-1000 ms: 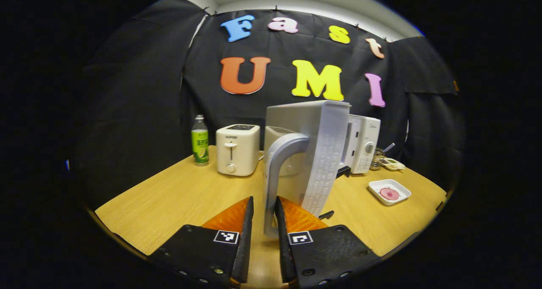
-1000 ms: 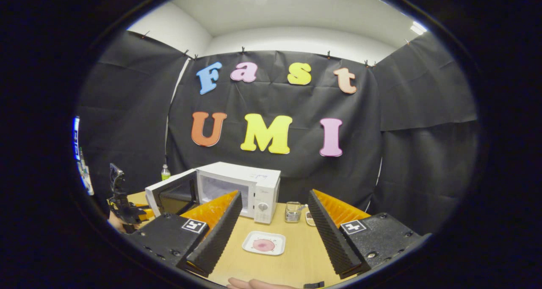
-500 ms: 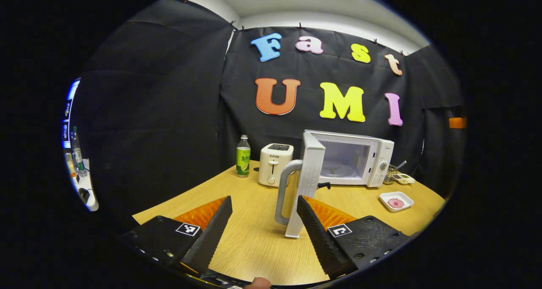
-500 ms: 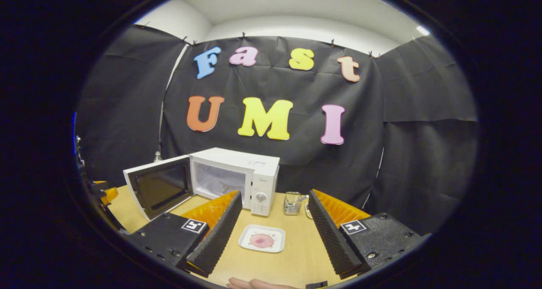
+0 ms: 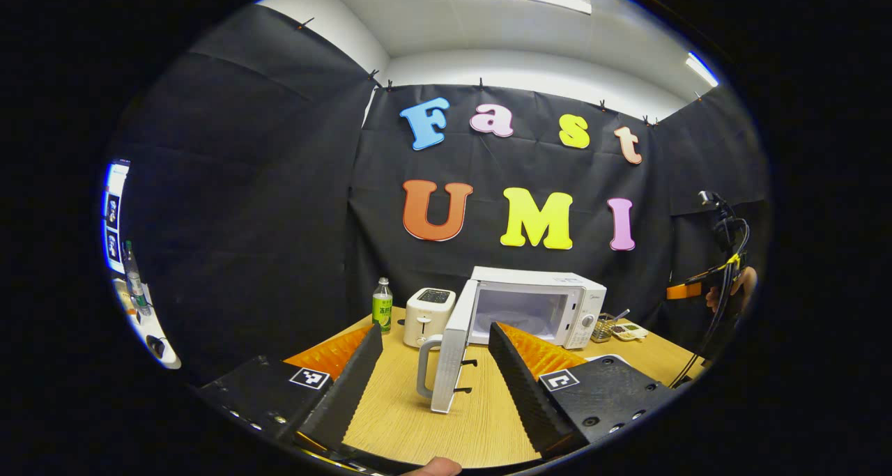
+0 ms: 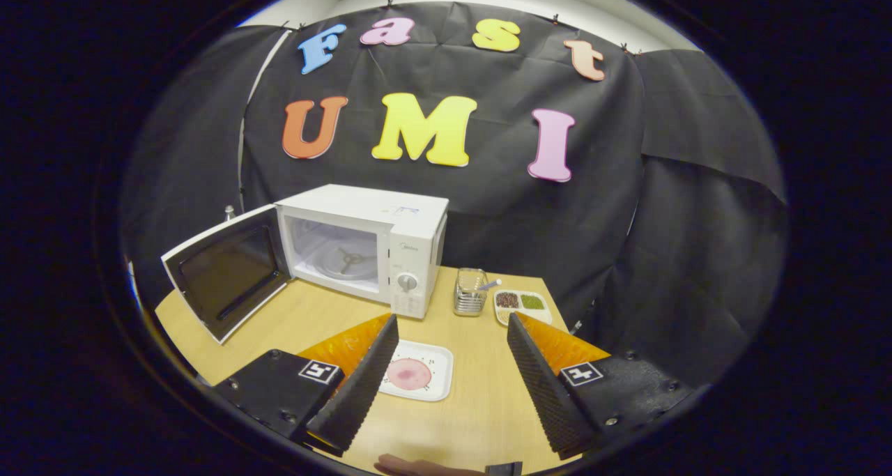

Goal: Open the microwave oven with the left hand, put the food in, and close the microwave oven.

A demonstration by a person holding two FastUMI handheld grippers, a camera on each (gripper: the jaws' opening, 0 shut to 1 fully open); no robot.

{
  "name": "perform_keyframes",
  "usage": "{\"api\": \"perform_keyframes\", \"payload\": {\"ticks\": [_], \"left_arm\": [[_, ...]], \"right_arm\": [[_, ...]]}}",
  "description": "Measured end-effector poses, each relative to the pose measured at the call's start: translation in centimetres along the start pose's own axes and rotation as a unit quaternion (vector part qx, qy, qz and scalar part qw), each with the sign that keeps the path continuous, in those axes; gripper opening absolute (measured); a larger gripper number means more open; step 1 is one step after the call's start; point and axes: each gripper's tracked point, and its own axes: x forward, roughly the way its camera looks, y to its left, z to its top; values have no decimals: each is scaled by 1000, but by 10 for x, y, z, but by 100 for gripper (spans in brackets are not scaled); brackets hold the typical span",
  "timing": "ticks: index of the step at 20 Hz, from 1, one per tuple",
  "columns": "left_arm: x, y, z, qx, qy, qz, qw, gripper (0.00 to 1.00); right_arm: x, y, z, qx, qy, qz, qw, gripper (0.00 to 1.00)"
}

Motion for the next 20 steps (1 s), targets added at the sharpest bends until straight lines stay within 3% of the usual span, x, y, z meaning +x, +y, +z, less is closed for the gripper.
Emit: {"api": "perform_keyframes", "payload": {"ticks": [5,9,12,15,19,20], "left_arm": [[-4,-16,32,20,-9,16,1000,93],[-4,-45,54,21,-30,-5,999,93],[-6,-70,61,21,-39,-32,998,93],[-4,-79,62,19,-46,-26,998,93],[-1,-99,58,9,-33,-46,998,93],[0,-103,58,6,-33,-48,998,93]], "right_arm": [[52,10,-37,24,102,40,994,99],[96,7,-74,50,186,65,979,98],[119,-2,-101,35,230,75,970,95],[138,-10,-121,33,257,84,962,94],[162,-4,-163,74,328,118,934,81],[169,-1,-170,87,342,128,927,67]]}}
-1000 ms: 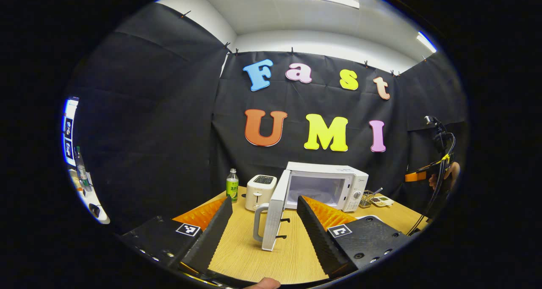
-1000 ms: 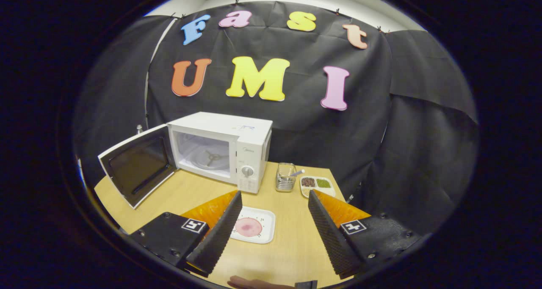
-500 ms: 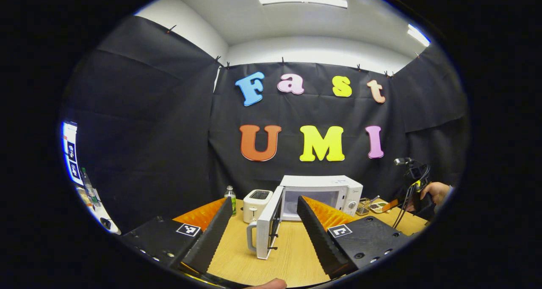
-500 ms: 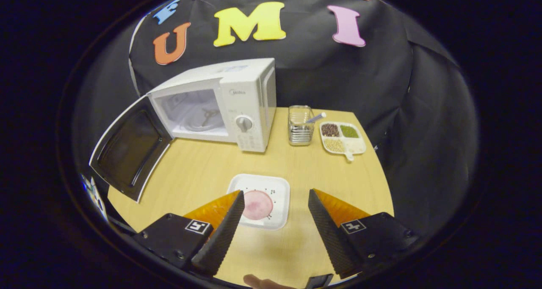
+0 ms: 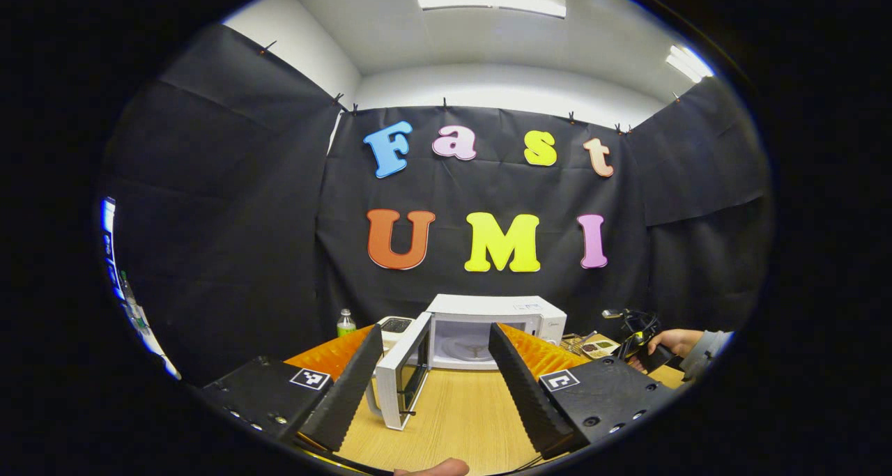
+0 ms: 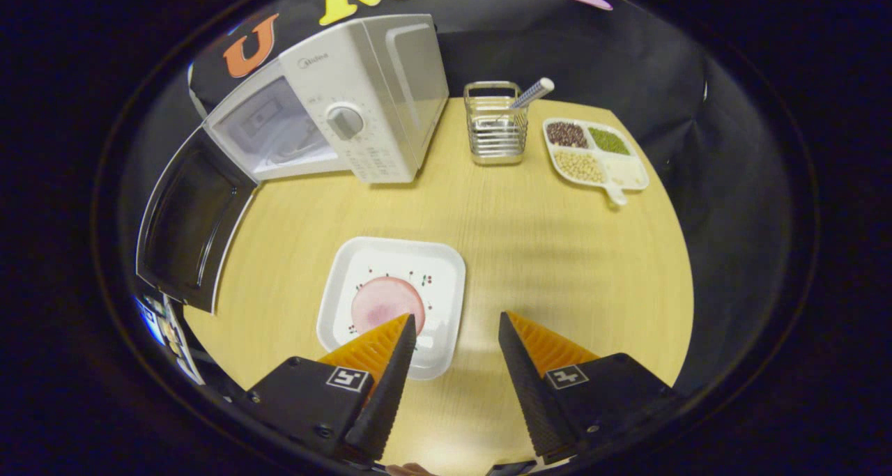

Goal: Open the microwave oven with the left hand, put the food in, and close the microwave oven.

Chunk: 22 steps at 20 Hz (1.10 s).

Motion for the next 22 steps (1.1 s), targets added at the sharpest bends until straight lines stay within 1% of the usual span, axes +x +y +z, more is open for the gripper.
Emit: {"api": "perform_keyframes", "payload": {"ticks": [1,2,3,4,5,6,7,8,9,10,12,14,16,18,21,22], "left_arm": [[1,-2,0,0,1,-1,1000,93],[3,-4,0,2,0,-1,1000,93],[5,-6,-2,6,2,-1,1000,93],[7,-6,-4,10,4,0,1000,93],[7,-6,-5,13,6,1,1000,93],[7,-6,-6,14,7,1,1000,93],[7,-7,-6,15,6,2,1000,93],[7,-7,-6,13,7,5,1000,93],[10,-6,-8,11,9,7,1000,93],[11,-6,-10,10,12,9,1000,93],[10,-6,-13,8,16,10,1000,93],[7,-4,-15,9,18,13,1000,93],[4,-3,-16,7,20,15,1000,93],[-1,-1,-12,3,18,14,1000,93],[-6,2,-6,-6,12,6,1000,93],[-9,2,-5,-7,11,4,1000,93]], "right_arm": [[9,2,-2,12,15,16,1000,75],[17,4,-3,26,28,33,999,58],[25,5,-5,34,42,44,998,65],[32,2,-7,34,55,46,997,59],[38,1,-9,27,71,51,996,56],[34,2,-5,28,71,57,995,47],[40,8,-9,31,90,73,993,44],[40,6,-13,33,113,70,991,22],[40,-6,-7,20,112,59,992,22],[43,-5,-8,28,115,55,991,7],[46,-4,-8,10,132,51,990,4],[45,-2,-9,17,134,48,990,4],[44,0,-8,21,132,53,990,4],[44,7,-12,39,123,77,989,4],[38,24,-22,81,110,127,982,4],[34,27,-23,89,102,136,981,4]]}}
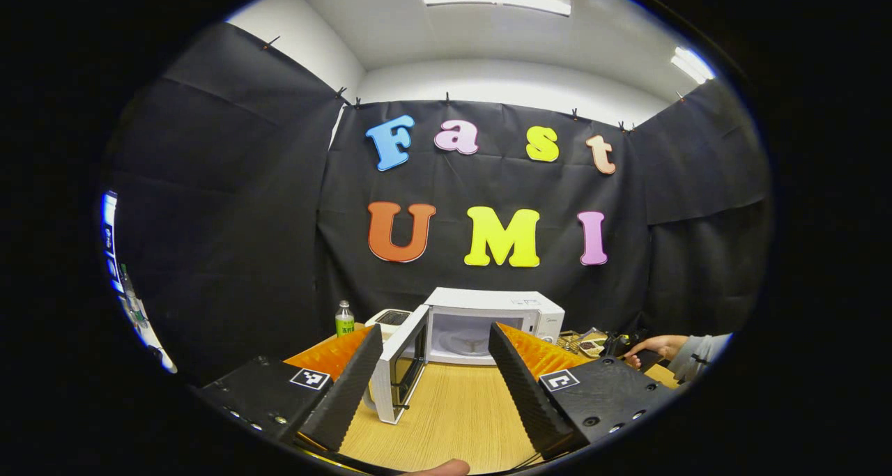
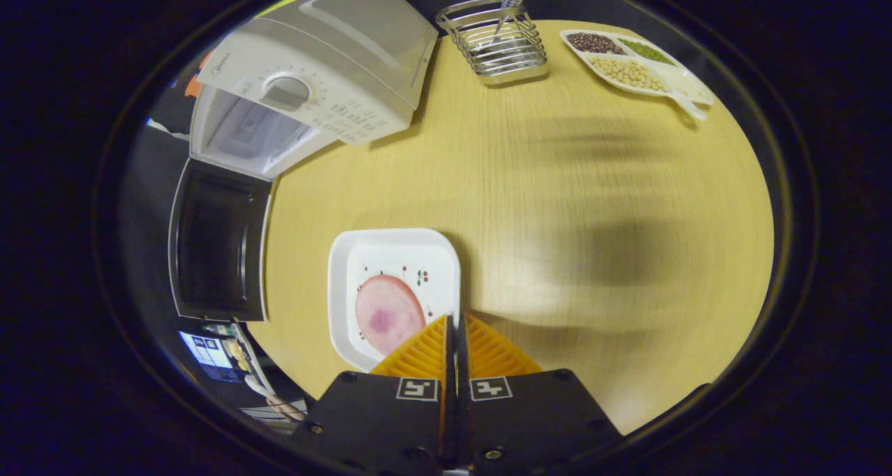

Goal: Open the microwave oven with the left hand, put the food in, and close the microwave oven.

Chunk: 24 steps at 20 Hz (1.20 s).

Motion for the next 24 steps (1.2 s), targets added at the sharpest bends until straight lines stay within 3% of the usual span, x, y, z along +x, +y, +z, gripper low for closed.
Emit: {"api": "perform_keyframes", "payload": {"ticks": [9,13,17,21,24], "left_arm": [[-18,-13,-5,24,4,-25,999,93],[-19,-7,-10,29,8,-22,999,93],[-18,-1,-8,28,4,-23,999,93],[-15,5,0,33,-10,-18,999,93],[-8,6,-6,45,-9,-17,999,93]], "right_arm": [[-35,61,-26,79,-63,77,992,4],[-34,90,-28,123,-94,81,985,4],[-23,127,-23,185,-126,107,969,4],[-5,161,-7,206,-154,115,959,4],[5,190,11,252,-188,148,938,4]]}}
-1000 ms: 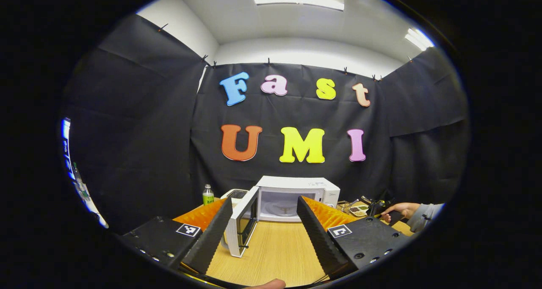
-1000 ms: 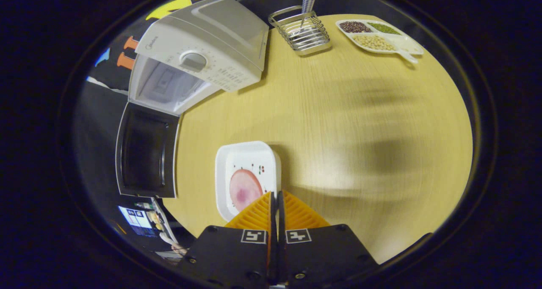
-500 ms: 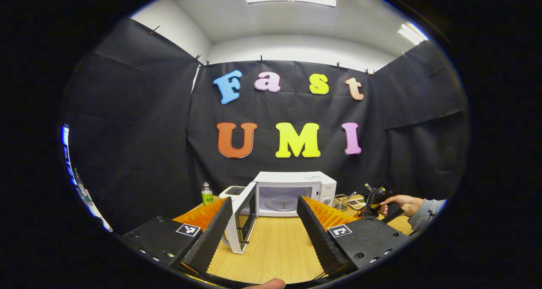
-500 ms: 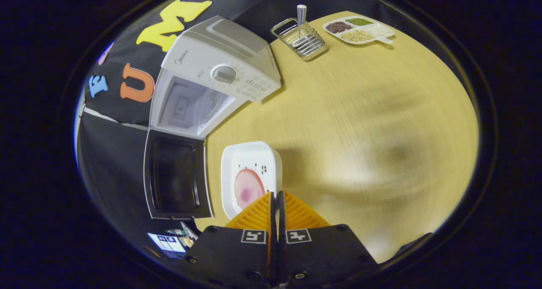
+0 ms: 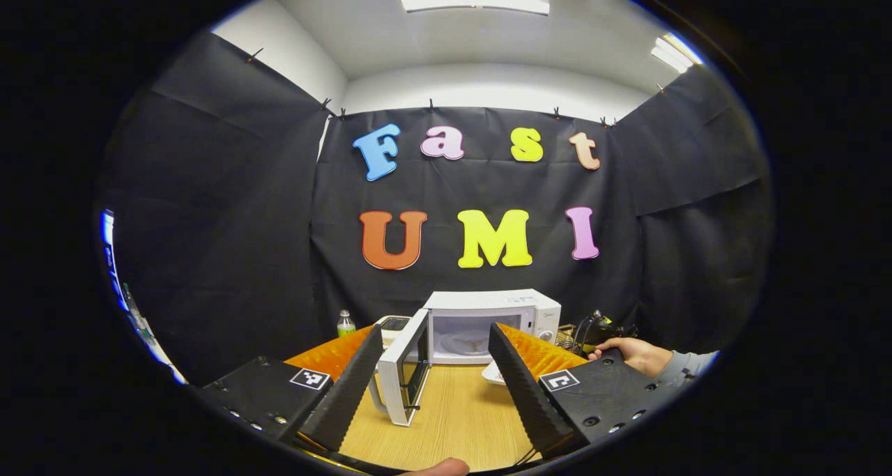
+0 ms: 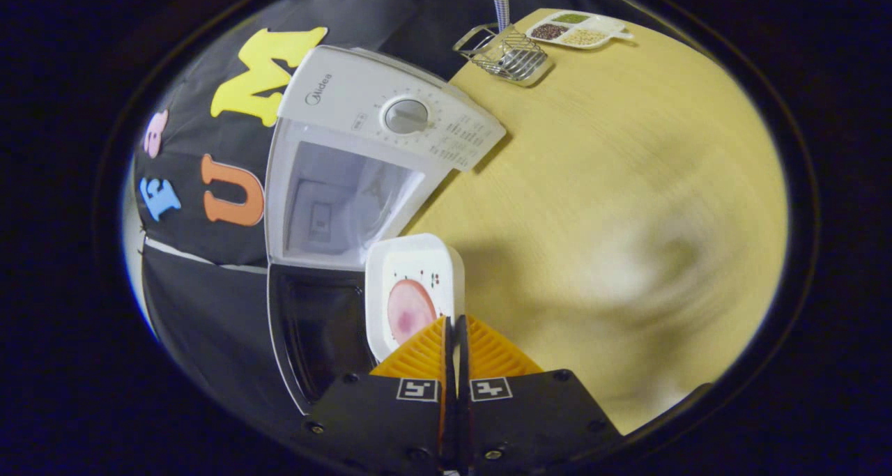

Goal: Open the microwave oven with the left hand, put the food in, and close the microwave oven.

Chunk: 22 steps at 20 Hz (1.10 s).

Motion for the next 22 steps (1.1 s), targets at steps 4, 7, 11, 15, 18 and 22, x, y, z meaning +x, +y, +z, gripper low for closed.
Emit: {"api": "perform_keyframes", "payload": {"ticks": [4,7,11,15,18,22], "left_arm": [[13,5,-11,16,9,11,1000,93],[26,9,-14,9,14,16,1000,94],[36,19,-21,4,21,23,999,93],[48,34,-32,-3,30,31,999,93],[59,41,-38,-9,35,34,999,93],[71,40,-51,-13,42,22,999,93]], "right_arm": [[33,36,7,51,-63,36,996,4],[56,62,6,86,-95,59,990,4],[93,84,27,115,-180,68,975,0],[132,107,51,151,-222,111,957,4],[154,118,72,158,-263,127,943,4],[176,116,99,160,-305,106,933,4]]}}
